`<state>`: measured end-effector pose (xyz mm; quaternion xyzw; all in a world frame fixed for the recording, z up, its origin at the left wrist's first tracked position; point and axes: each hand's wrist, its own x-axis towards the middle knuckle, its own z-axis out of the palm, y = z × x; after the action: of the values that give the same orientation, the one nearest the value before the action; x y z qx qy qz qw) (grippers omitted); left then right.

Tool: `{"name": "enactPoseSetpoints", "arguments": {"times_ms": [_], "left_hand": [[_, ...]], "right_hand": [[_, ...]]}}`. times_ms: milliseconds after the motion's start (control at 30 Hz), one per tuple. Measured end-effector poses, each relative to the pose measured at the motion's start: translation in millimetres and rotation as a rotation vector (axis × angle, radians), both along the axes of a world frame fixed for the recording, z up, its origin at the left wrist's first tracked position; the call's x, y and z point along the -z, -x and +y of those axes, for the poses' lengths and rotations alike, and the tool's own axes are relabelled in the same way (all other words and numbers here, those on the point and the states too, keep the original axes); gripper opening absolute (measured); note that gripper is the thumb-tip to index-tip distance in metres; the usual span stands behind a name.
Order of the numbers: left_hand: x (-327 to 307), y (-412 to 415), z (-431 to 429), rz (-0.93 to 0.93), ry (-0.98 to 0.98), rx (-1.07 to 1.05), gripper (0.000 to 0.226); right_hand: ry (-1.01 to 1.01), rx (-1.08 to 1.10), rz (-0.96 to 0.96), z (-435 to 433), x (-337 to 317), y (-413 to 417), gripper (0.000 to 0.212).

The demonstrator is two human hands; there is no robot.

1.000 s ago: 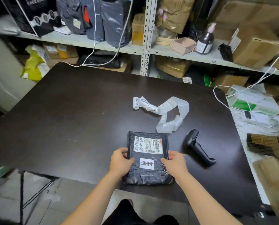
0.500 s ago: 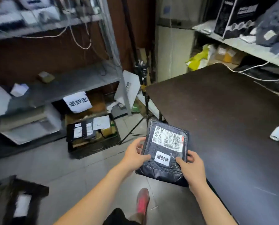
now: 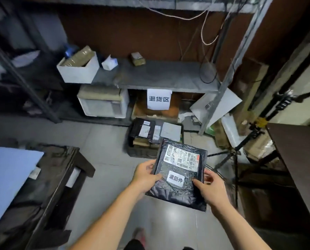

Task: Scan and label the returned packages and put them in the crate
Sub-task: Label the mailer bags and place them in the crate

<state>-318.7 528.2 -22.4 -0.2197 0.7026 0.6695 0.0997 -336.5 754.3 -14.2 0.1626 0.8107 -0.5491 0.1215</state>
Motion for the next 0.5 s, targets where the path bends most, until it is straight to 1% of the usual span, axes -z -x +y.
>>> {"name": "enactPoseSetpoints", "arguments": {"times_ms": [133, 233, 367, 433, 500], "left_hand": [[25, 40, -60, -0.032, 0.049, -0.014, 0.052], [45, 76, -91, -0.062, 0.030, -0.042, 0.054], [76, 145, -125, -0.144, 0.003, -0.088, 0.071], [95, 185, -141, -0.158, 0.033, -0.092, 0.075], [114, 226, -155, -0.171, 0.075, -0.101, 0.075]], "right_hand": [[-0.003, -0.084, -0.050, -59, 19, 53, 0.029], [-0.006, -0.102, -0.115, -89, 39, 101, 0.025], [-0.020, -0.152, -0.179, -123, 78, 191, 0.025], [-0.023, -0.193, -0.174, -139, 104, 243, 0.020], [-0.006, -0.231, -0.180, -156, 132, 294, 0.019]]}}
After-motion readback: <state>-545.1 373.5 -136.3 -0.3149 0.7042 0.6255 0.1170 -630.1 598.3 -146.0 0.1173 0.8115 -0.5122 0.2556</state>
